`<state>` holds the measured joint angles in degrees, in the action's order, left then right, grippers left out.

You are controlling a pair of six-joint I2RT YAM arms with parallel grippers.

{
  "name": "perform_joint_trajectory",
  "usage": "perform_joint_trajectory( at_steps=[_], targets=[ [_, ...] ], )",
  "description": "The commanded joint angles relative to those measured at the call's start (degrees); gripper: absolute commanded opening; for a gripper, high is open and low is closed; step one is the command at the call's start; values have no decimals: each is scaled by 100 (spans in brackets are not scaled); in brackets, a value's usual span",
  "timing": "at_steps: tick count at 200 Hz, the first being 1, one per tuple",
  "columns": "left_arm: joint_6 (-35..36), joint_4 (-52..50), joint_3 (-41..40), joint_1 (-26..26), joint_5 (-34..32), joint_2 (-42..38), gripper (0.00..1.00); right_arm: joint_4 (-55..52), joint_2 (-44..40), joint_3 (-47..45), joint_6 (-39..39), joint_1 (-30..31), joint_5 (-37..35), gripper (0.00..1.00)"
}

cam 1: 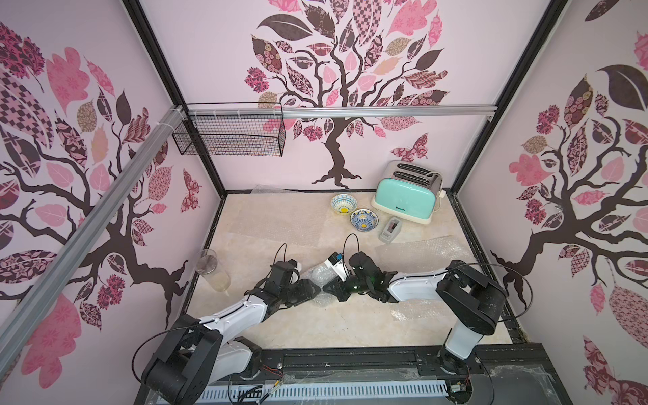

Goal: Wrap bowls in bubble wrap
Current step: Stick the tape on the bubble wrap.

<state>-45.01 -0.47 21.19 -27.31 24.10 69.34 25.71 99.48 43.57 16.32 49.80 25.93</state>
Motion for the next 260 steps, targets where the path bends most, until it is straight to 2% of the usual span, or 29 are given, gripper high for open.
perform_joint_trajectory(
  at_steps=[1,76,132,166,218,260],
  targets=[
    [67,52,-71,-10,-10,-83,51,-198,93,146,-54,17,-27,0],
    [74,56,-55,-8,-17,-56,50,-146,-951,-38,141,12,123,5],
    [79,47,-55,-10,-19,-76,50,342,-503,-393,562,47,529,4],
    [75,56,-58,-11,-11,-71,50,287,-247,-368,557,91,508,4],
    [68,56,-55,-7,-15,-84,50,55,-982,-384,373,96,268,4],
    [69,51,-55,-9,-10,-80,50,296,-852,-593,616,109,539,5]
  ],
)
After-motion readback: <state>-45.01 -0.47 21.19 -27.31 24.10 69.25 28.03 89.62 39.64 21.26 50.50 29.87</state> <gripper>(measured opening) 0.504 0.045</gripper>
